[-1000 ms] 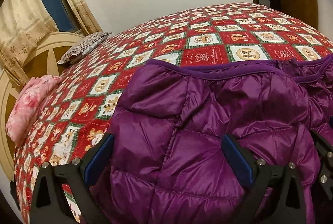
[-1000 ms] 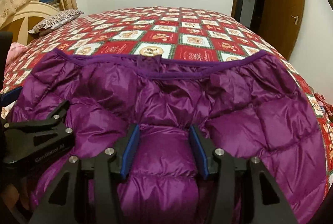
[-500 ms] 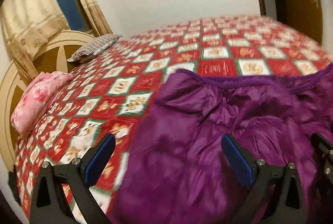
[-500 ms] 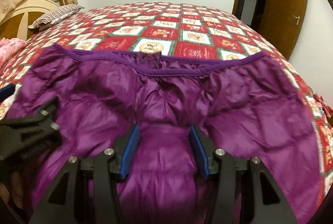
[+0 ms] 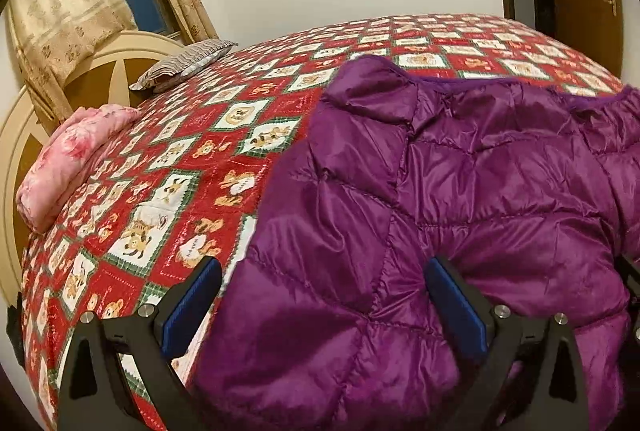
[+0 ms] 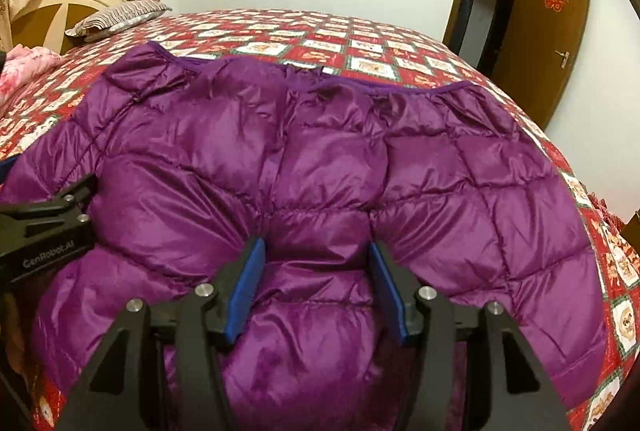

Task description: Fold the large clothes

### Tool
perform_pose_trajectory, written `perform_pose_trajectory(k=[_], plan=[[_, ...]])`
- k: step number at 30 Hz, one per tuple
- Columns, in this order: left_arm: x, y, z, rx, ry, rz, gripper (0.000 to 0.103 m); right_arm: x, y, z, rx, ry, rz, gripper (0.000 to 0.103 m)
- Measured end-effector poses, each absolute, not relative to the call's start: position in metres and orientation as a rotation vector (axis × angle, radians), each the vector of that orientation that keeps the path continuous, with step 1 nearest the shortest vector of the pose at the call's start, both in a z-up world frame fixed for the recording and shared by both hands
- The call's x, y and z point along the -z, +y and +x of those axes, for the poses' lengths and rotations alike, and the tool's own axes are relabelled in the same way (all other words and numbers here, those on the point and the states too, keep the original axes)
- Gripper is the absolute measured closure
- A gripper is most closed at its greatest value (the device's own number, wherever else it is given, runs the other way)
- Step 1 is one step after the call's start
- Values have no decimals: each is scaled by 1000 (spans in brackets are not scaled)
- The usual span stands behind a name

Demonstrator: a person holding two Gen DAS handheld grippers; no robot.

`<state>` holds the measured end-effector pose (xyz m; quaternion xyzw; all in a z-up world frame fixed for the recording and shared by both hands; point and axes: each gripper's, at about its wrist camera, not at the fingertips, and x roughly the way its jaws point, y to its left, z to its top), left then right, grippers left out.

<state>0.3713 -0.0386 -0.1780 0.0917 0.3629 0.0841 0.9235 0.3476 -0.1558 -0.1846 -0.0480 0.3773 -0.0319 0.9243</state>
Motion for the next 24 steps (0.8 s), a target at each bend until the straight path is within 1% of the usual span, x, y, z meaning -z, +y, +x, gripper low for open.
perform_pose_trajectory(k=[3, 5, 6, 8, 11, 16, 17, 18, 19, 21, 23, 24], plan=[[161, -15, 349, -234, 707, 101, 1, 179, -160, 344, 49, 776, -79, 45], [154, 2, 332, -269, 678, 54, 1, 170, -163, 327, 55, 751, -94, 45], [153, 10, 327, -280, 683, 30, 1, 165, -162, 316, 55, 727, -100, 43], [160, 23, 323, -278, 727, -32, 1, 164, -160, 299, 54, 704, -113, 37], [179, 23, 332, -231, 818, -49, 1, 184, -157, 298, 62, 735, -142, 36], [186, 16, 336, -168, 821, -49, 2, 190, -156, 306, 72, 762, -145, 34], [188, 17, 337, -143, 832, -64, 11, 191, -156, 307, 74, 765, -146, 34], [189, 19, 337, -105, 838, -91, 32, 191, -156, 308, 76, 767, -149, 34], [188, 19, 337, -52, 838, -128, 44, 192, -156, 307, 76, 769, -150, 34], [185, 11, 332, 11, 822, -130, 75, 192, -155, 309, 78, 769, -153, 34], [181, 2, 325, 47, 798, -93, 89, 190, -155, 307, 74, 762, -150, 33], [178, 1, 322, 60, 788, -90, 92, 190, -154, 304, 69, 760, -141, 33]])
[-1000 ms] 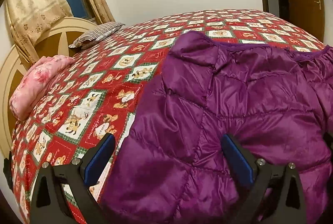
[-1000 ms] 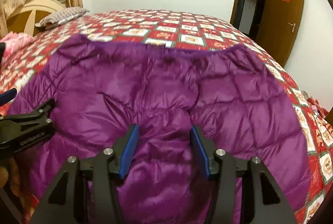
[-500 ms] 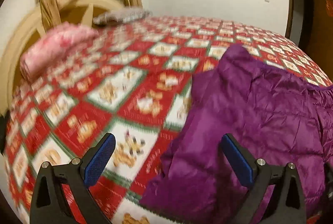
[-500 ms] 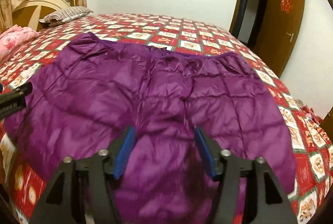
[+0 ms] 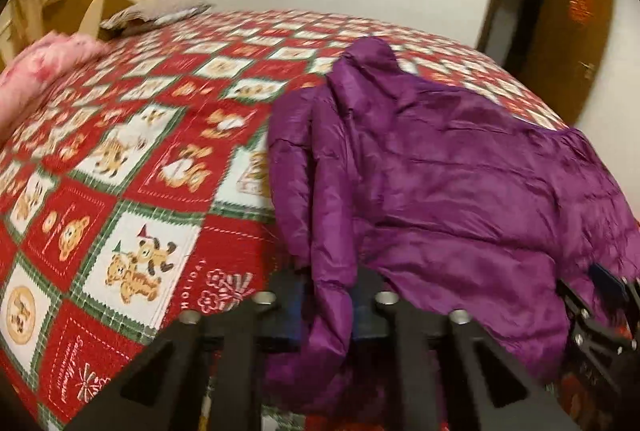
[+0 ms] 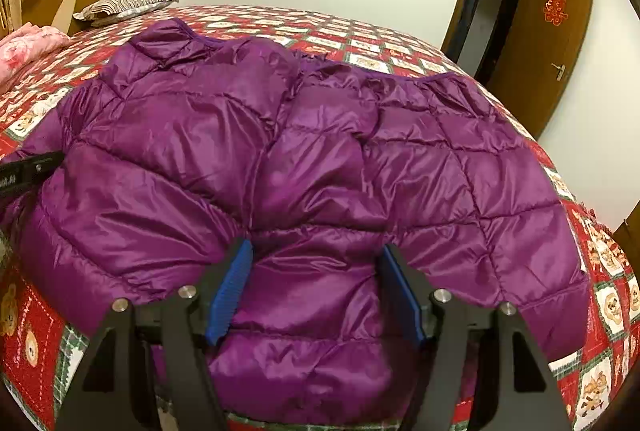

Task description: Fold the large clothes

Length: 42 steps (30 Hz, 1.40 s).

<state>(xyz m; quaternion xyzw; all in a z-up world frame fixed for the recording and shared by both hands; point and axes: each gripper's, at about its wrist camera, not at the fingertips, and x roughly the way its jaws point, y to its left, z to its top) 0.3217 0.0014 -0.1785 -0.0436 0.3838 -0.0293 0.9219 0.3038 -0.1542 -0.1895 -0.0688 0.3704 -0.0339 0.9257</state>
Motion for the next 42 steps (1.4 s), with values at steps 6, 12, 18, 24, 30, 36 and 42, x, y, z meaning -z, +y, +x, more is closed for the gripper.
perform_pose_trajectory(k=[6, 12, 18, 24, 30, 36, 42], plan=[[162, 25, 313, 57, 750, -108, 96, 173, -165, 285, -1, 735, -36, 33], [126, 68, 295, -53, 674, -40, 97, 135, -185, 259, 10, 591, 31, 32], [61, 69, 268, -95, 509, 108, 97, 137, -240, 262, 149, 594, 113, 26], [21, -14, 253, 36, 381, 270, 97, 153, -293, 254, 229, 634, 246, 26], [43, -140, 229, 221, 299, 491, 97, 158, -330, 232, 270, 635, 295, 26], [133, -236, 217, 345, 329, 775, 97, 163, -363, 215, 317, 647, 341, 26], [167, -255, 197, 360, 309, 880, 89, 170, -375, 211, 309, 664, 361, 26]])
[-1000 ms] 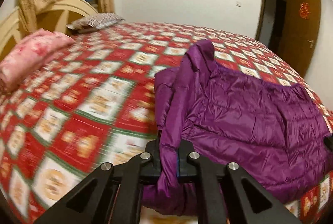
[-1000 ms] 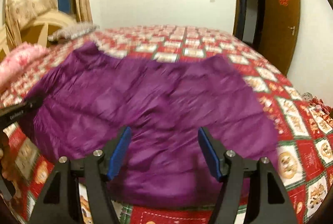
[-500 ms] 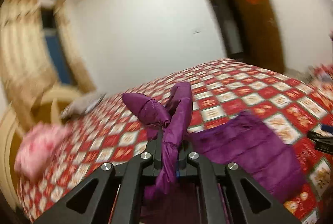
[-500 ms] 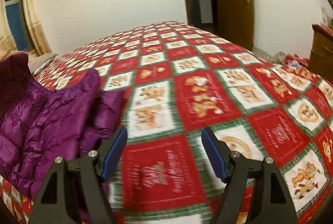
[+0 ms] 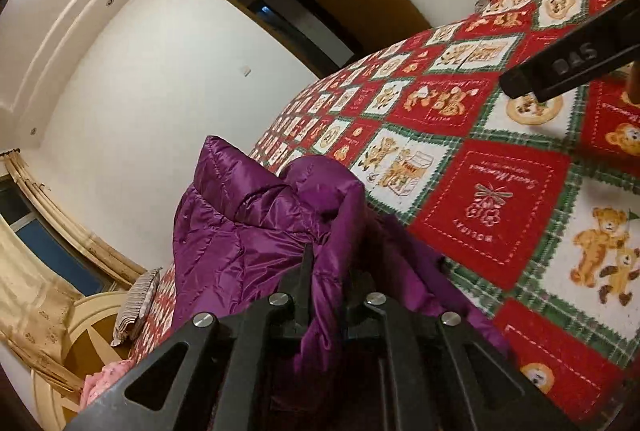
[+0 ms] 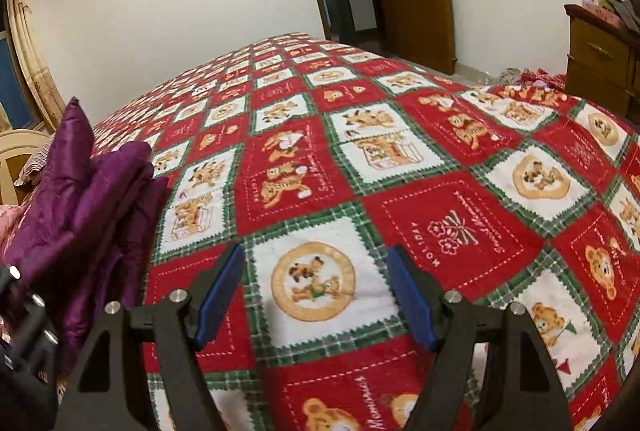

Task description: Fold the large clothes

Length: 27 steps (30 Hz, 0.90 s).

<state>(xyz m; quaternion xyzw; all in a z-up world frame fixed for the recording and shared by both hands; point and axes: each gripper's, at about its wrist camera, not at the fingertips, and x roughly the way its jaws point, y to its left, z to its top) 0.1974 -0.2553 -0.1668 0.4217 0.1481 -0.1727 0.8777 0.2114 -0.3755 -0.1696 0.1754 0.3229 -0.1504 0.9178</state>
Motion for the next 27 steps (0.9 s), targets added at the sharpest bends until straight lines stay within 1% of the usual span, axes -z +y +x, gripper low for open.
perform_pose_trajectory(k=[1, 2, 3, 4, 5, 6, 7, 12, 16, 18, 21, 24, 26, 27], plan=[[164, -255, 195, 367, 317, 880, 85, 171, -376, 214, 309, 667, 362, 26], [162, -255, 191, 372, 315, 885, 77, 172, -376, 216, 306, 671, 365, 26], [156, -256, 183, 378, 284, 896, 64, 173, -376, 217, 304, 673, 367, 26], [150, -256, 177, 378, 258, 899, 55, 172, -376, 219, 301, 674, 367, 26], [144, -255, 171, 380, 234, 896, 29, 171, -374, 221, 297, 674, 364, 26], [134, -252, 161, 388, 196, 879, 11, 169, -374, 222, 295, 673, 359, 26], [126, -250, 154, 399, 170, 859, 9, 165, -371, 225, 292, 671, 346, 26], [85, -221, 161, 355, 158, 757, 9, 139, -367, 235, 292, 666, 298, 26], [70, -171, 226, 182, 282, 634, 8, 94, -352, 259, 254, 646, 279, 26], [71, -138, 271, 51, 380, 556, 8, 71, -333, 277, 211, 639, 253, 26], [76, -99, 319, -66, 493, 433, 8, 46, -293, 309, 126, 658, 210, 26], [85, -70, 362, -127, 589, 315, 8, 45, -256, 349, 70, 721, 180, 26], [92, -66, 377, -121, 617, 275, 8, 62, -236, 378, 90, 779, 159, 26], [97, -65, 388, -123, 635, 258, 8, 72, -231, 388, 88, 812, 167, 31]])
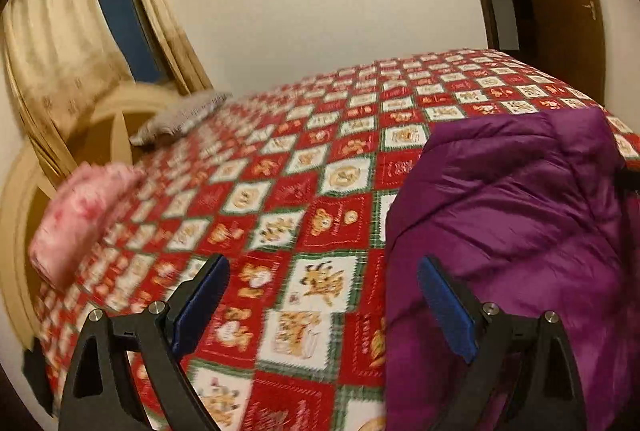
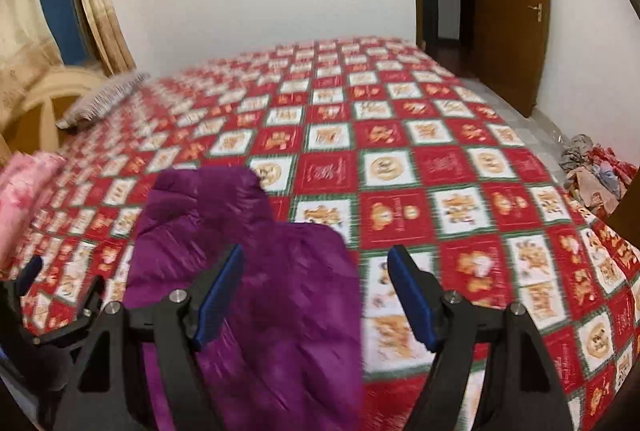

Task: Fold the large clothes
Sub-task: 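Fold the lifted jacket over with the left gripper while the right gripper grasps the other end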

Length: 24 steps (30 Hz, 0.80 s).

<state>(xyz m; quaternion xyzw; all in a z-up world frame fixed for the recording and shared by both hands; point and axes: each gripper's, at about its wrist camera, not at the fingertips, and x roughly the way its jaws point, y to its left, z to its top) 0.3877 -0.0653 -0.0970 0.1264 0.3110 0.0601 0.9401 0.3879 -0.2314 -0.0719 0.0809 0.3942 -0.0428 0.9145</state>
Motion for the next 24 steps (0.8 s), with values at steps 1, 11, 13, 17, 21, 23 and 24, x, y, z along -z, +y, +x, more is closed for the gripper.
perform_pose_trajectory(k=[1, 11, 13, 17, 21, 23, 24], plan=[[100, -68, 392, -118, 639, 252, 8, 82, -229, 396, 76, 845, 183, 39], [121, -154, 377, 30, 530, 429, 8, 119, -264, 374, 221, 927, 140, 92], [122, -159, 377, 44, 537, 416, 8, 93, -263, 369, 233, 862, 125, 92], [106, -140, 381, 44, 566, 319, 8, 38, -244, 378, 178, 757, 137, 84], [68, -100, 390, -89, 512, 184, 8, 21, -216, 401, 158, 744, 138, 52], [63, -89, 408, -115, 543, 154, 8, 27, -201, 415, 144, 759, 138, 52], [66, -88, 414, -121, 563, 157, 8, 34, -196, 422, 136, 779, 152, 52]])
